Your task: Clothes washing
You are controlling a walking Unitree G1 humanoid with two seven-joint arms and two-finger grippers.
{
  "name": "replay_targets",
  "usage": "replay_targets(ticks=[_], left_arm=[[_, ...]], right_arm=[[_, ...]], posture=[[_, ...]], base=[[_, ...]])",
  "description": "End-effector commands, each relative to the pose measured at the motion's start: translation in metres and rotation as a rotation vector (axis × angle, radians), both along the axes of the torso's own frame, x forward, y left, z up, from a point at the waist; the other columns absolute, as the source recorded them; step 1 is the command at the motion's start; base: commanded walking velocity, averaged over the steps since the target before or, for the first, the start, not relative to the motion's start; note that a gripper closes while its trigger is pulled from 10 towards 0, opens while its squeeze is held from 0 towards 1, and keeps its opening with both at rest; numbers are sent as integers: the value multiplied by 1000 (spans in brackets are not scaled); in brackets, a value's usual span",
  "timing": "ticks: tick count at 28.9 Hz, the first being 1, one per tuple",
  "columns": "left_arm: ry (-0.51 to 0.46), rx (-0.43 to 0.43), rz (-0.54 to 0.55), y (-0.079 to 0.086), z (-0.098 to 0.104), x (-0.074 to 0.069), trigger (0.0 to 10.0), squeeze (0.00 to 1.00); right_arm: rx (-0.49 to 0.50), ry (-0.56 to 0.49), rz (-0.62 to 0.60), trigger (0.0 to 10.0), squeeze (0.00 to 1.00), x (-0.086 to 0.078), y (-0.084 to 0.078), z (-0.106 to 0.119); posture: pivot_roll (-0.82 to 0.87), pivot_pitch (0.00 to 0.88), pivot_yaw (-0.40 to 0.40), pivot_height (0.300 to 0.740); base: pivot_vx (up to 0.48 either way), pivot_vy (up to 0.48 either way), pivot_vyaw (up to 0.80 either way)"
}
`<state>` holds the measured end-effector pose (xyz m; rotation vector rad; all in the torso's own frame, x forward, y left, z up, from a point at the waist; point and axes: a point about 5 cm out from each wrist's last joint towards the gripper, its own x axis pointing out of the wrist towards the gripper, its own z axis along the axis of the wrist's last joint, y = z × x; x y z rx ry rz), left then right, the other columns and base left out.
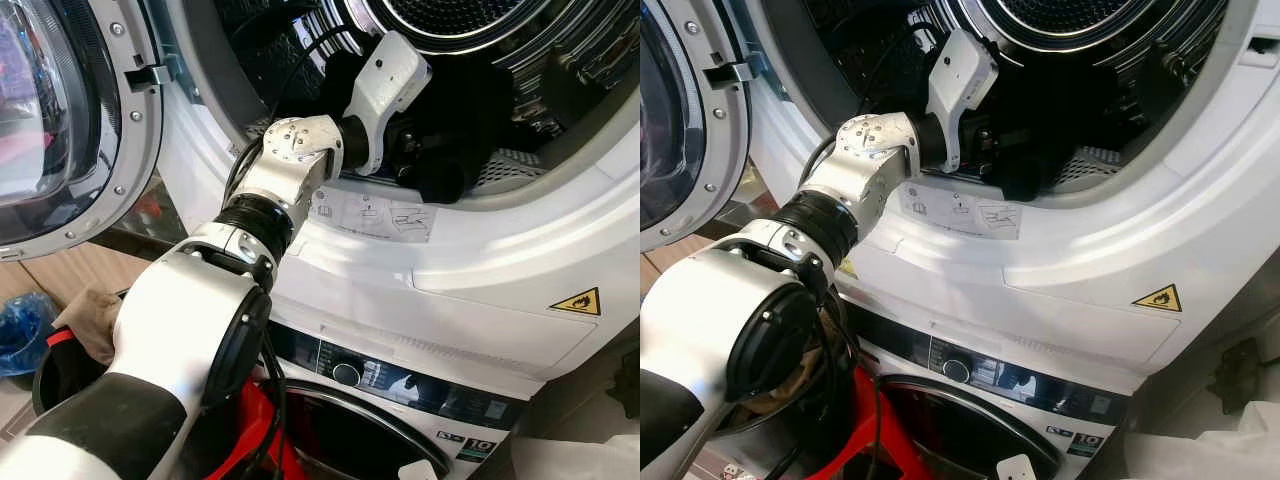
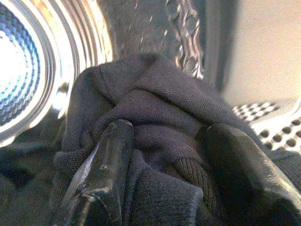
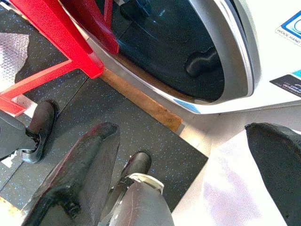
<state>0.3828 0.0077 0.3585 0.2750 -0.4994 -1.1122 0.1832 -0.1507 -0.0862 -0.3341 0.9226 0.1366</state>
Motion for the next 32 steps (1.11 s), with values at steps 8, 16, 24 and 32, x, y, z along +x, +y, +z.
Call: replay_targets(ticks=[8,16,24,32], left_arm=[[-293,-21,-53,13,18,-16,10000,0],[-542,-76,-83,14,15,-49,10000,0],[-695,-52,50,24,8,-75,10000,0],[-729,-107,241,44,2,-93,10000,0]], right_arm=[[16,8,-18,10000,0,-4,4,-2],[19,7,-1,10000,0,-4,7,-2],[18,-1,3,10000,0,-2,7,-1],[28,-4,-2,10000,0,-2,12,-1]], posture=[[-10,5,71,740],[11,10,63,740],[43,33,59,740],[52,39,71,740]], base=[[0,0,0],[0,0,0],[0,0,0],[0,0,0]])
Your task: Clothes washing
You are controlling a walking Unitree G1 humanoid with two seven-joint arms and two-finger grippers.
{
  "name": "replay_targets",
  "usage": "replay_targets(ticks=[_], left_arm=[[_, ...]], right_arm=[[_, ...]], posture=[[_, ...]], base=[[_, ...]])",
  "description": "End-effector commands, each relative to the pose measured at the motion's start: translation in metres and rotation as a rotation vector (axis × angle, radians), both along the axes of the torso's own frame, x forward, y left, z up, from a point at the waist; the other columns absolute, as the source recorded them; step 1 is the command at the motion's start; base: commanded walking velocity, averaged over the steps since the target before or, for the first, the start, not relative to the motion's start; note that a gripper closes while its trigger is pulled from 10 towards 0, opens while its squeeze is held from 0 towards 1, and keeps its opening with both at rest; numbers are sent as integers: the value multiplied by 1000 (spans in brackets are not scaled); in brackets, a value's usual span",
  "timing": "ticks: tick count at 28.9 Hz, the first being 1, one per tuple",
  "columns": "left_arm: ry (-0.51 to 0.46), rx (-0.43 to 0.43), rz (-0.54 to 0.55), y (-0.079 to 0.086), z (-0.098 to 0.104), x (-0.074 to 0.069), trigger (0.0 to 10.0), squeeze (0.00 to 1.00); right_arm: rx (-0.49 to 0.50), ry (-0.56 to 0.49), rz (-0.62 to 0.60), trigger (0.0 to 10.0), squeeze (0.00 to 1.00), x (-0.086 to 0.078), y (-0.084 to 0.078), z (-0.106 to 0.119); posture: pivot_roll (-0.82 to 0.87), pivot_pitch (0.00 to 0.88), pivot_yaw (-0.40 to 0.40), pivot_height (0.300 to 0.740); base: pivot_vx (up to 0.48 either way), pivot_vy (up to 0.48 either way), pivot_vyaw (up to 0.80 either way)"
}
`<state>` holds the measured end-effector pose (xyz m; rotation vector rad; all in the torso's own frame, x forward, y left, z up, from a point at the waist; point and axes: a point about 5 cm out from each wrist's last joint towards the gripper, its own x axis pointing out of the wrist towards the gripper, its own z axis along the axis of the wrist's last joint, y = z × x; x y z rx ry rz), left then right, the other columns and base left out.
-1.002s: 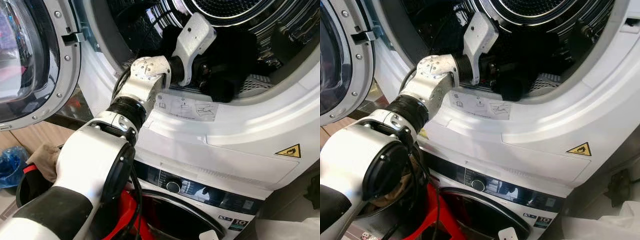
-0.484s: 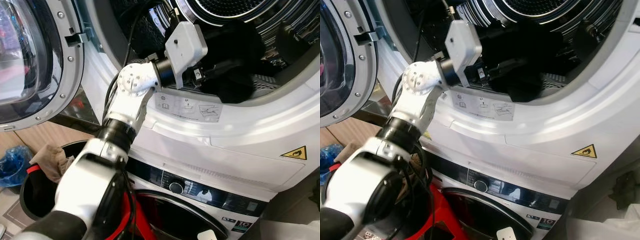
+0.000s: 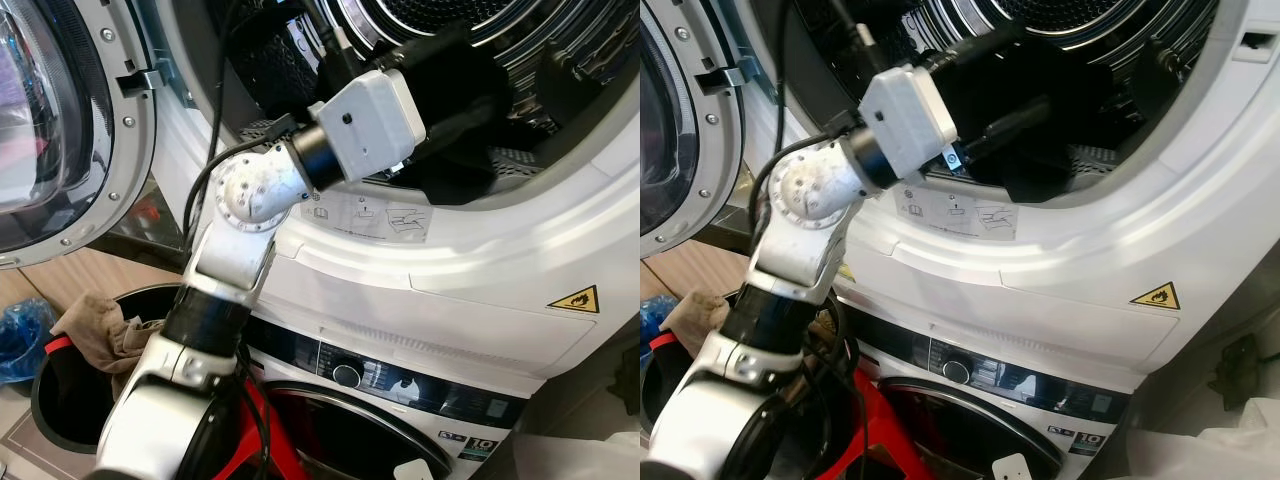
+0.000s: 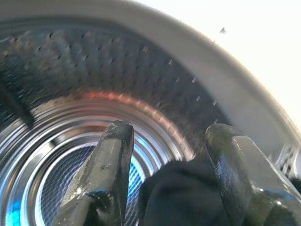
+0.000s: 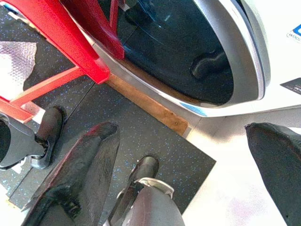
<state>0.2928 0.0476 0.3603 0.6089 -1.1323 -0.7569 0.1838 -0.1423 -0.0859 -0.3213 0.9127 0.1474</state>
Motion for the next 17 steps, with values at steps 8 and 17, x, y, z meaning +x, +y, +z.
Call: replay_targets(ticks=[8,17], left_arm=[[28,-7,102,7,-43,-23,10000,0],[62,-79,269,22,-66,-24,10000,0]], right_arm=[[8,-7,-15,10000,0,-1,4,0],[3,-18,-29,10000,0,0,3,0]], posture=[[64,41,78,740],[57,43,83,740]], base=[[0,0,0],[0,0,0]])
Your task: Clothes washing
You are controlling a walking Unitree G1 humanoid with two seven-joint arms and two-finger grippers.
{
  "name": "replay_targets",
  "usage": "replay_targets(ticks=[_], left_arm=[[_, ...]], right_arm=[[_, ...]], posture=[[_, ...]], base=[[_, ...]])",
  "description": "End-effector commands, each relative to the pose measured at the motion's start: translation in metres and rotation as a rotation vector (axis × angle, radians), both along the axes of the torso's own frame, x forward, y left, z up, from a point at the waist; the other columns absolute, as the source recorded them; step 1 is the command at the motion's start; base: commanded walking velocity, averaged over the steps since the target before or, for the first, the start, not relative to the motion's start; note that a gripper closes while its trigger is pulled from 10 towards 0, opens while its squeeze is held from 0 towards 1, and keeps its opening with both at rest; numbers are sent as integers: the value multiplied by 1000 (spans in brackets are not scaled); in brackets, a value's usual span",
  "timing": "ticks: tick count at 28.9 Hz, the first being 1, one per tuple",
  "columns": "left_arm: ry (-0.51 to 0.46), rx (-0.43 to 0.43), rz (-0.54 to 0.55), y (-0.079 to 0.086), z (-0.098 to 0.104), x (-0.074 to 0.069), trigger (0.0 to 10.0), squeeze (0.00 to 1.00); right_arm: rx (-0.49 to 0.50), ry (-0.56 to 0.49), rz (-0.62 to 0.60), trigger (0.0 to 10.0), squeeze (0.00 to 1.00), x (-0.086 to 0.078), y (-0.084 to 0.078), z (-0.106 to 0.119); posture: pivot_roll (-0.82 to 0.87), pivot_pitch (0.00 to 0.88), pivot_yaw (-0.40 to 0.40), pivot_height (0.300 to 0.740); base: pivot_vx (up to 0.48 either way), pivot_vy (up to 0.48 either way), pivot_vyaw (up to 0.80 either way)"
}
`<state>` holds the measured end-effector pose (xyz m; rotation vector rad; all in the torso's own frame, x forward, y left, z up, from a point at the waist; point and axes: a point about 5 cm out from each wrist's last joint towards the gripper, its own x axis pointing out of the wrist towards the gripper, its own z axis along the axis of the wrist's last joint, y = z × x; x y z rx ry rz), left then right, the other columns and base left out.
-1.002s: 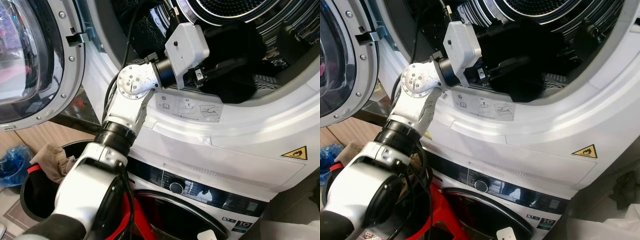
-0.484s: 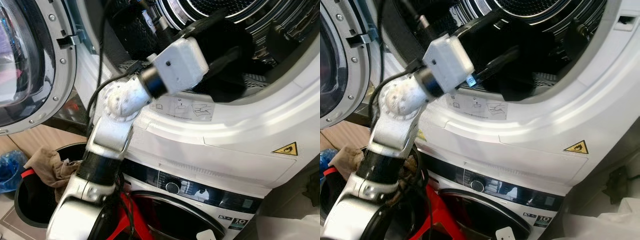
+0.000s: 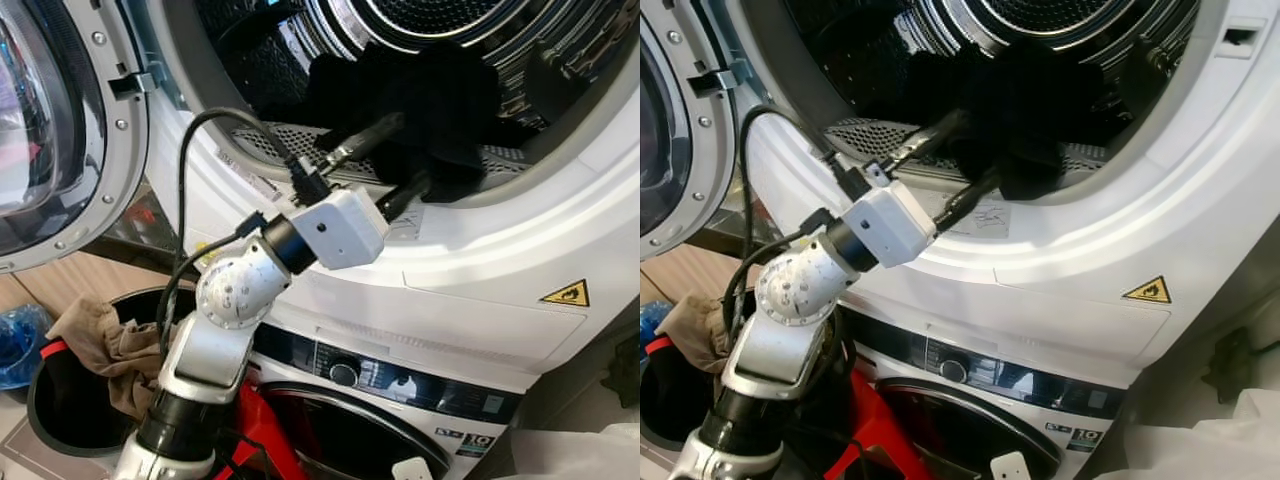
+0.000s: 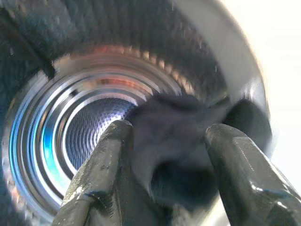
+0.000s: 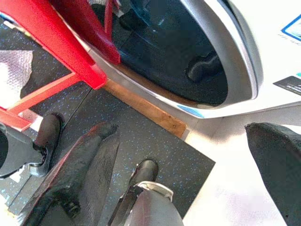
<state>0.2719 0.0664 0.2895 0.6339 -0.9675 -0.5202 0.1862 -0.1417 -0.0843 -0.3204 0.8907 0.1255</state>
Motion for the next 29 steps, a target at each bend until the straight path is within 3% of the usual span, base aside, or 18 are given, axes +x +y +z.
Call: replay_targets(ticks=[1,5,8,15,22,26,29], left_arm=[[-35,-4,52,8,-1,-3,10000,0],[-67,6,163,20,-12,-6,10000,0],[-76,19,184,22,-14,-7,10000,0],[-48,-61,303,40,-40,-15,10000,0],[-64,-92,326,43,-43,-29,10000,0],[21,-227,421,56,-52,-30,10000,0],[119,-375,464,70,-59,-24,10000,0]], right_arm=[[8,5,-14,10000,0,-3,2,-1],[4,6,-17,10000,0,-4,0,-2],[3,5,-16,10000,0,-4,0,-2],[6,-6,-24,10000,0,-2,0,-1],[-1,-9,-22,10000,0,-2,-2,-1],[-8,-9,-25,10000,0,-2,-3,0],[-9,-10,-22,10000,0,-2,-3,0]], posture=[[59,43,82,740],[67,44,79,740],[67,44,79,740],[59,36,81,740],[60,34,81,740],[65,36,75,740],[65,39,73,740]], base=[[0,0,0],[0,0,0],[0,0,0],[0,0,0],[0,0,0],[0,0,0],[0,0,0]])
